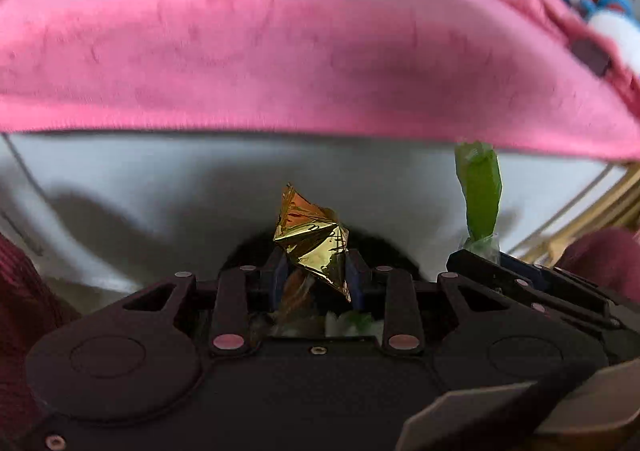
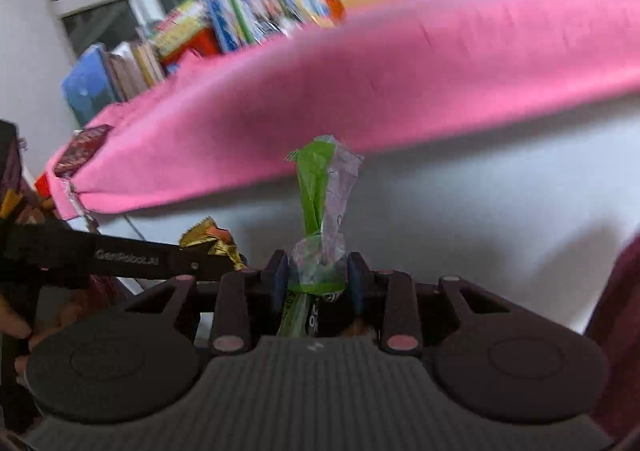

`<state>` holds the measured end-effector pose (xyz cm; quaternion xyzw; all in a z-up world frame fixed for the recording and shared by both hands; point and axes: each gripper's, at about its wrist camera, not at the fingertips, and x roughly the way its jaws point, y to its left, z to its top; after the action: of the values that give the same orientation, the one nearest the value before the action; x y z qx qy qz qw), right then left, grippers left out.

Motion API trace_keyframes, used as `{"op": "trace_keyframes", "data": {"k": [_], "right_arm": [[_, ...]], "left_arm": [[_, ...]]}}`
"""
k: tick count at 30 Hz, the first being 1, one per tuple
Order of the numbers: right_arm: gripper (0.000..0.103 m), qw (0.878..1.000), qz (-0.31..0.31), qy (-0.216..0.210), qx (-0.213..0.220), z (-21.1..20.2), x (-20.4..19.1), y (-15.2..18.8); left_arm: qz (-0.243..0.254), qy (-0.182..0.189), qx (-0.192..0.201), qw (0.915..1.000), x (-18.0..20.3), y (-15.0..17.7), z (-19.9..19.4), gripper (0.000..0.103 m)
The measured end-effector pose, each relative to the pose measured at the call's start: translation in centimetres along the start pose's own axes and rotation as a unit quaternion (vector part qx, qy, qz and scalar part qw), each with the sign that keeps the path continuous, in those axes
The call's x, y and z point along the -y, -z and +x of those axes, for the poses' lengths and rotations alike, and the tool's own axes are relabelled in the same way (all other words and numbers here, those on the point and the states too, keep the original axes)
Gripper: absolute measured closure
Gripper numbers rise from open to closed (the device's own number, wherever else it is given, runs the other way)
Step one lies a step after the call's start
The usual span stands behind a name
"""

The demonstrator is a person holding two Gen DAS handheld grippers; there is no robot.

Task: Collect trash
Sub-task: 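Lower the gold foil and green strip into the bin and open both tools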

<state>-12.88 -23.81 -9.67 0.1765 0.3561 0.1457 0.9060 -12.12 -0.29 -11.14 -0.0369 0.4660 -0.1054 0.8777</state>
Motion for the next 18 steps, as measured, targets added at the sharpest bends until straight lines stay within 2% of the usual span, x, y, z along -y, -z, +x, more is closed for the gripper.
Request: {"op": "trace_keyframes", "data": {"k": [7,12,18], "right_arm": [[0.065,0.999,0.016,0.013,-0.034,1.2,0.4,1.0],[0.064,0.999,0.017,0.017,-0.046,1.6,0.2,1.3],[0.063,0.998,0.015,0.019,-0.053,2.1,0.0,1.2]], "left_arm": [[0.015,-0.008,-0.053,0.9984,0.1,1.7,2.3,0.073],[0.019,-0.009,-0.066,0.9976,0.0,2.1,2.9,0.072],[0.018,-0.011,-0.074,0.997,0.0,1.0,3.5,0.072]]}}
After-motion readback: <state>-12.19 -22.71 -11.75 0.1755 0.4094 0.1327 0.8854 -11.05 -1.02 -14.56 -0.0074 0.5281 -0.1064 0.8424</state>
